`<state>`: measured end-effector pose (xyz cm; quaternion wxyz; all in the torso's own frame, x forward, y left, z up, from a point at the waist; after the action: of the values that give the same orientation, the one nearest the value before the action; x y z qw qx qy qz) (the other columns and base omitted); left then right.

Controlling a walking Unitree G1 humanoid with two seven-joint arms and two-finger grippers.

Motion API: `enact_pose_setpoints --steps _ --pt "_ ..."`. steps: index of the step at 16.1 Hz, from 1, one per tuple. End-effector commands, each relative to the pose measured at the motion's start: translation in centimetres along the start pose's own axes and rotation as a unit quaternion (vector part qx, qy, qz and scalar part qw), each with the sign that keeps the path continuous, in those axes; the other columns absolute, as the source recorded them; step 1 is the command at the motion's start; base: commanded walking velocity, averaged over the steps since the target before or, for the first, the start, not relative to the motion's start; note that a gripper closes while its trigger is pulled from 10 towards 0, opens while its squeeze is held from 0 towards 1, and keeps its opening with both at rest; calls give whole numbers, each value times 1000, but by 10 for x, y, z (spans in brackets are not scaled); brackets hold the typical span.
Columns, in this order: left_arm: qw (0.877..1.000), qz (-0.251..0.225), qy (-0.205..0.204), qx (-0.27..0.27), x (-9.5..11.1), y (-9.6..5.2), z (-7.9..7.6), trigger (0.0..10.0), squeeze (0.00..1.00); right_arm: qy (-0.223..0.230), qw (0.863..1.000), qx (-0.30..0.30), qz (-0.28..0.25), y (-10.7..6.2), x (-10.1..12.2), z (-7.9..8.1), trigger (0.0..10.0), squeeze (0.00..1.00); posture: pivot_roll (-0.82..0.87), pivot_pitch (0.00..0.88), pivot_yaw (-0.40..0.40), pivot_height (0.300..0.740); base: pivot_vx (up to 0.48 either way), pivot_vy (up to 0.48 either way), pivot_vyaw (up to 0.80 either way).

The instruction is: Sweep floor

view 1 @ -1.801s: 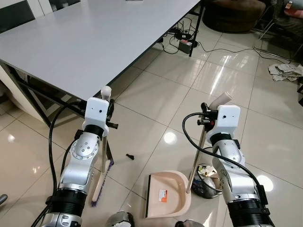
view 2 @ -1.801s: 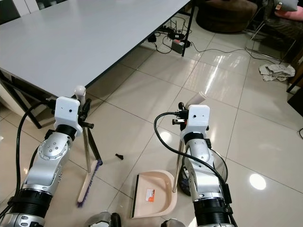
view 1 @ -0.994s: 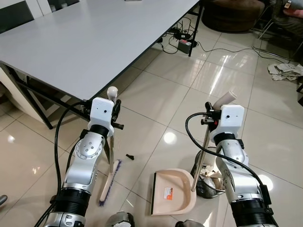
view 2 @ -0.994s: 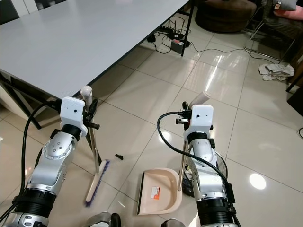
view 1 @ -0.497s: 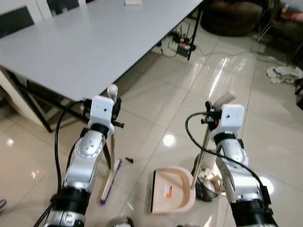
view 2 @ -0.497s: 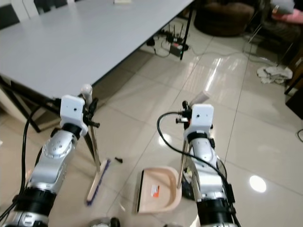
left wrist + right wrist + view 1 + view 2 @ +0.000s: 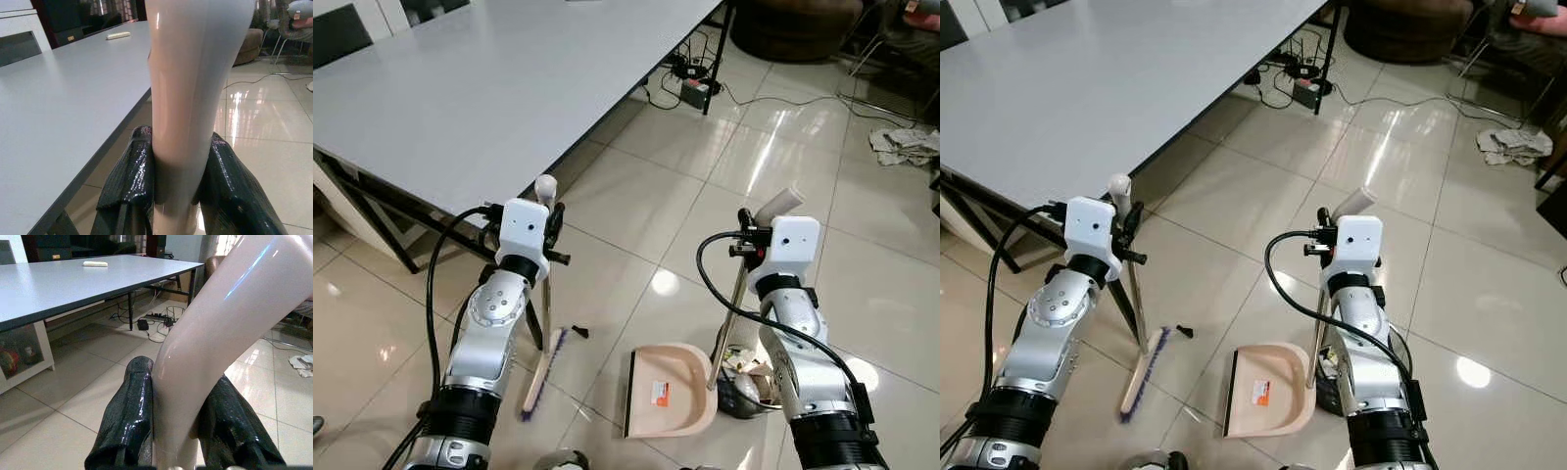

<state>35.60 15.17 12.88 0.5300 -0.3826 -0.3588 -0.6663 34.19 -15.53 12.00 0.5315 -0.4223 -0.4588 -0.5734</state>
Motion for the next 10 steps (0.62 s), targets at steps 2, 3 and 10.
enact_pose_setpoints --steps 2,3,10 --pt "1000 -16 4 1 8 3 3 10000 0 14 1000 2 -14 3 7 1 10000 0 32 50 5 740 281 0 -400" --pt "1000 -16 4 2 9 3 4 10000 0 14 1000 2 -14 4 7 0 10000 0 31 51 4 740 281 0 -800" --pt "1000 -16 3 5 8 3 7 10000 0 10 1000 8 -14 3 6 2 10000 0 36 54 2 740 284 0 0"
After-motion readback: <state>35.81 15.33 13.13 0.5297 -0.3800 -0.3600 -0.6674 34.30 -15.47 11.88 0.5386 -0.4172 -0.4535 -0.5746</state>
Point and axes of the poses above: a point about 5 cm out from each wrist's last joint towards the gripper, its own y axis pointing out of the wrist towards the gripper, its own x axis along the axis of the wrist's last joint, z = x × y, the point moved 4 cm from there along y, pointing out of the wrist towards the gripper, and after that the axes turned 15 degrees about y, right-handed, at the moved point
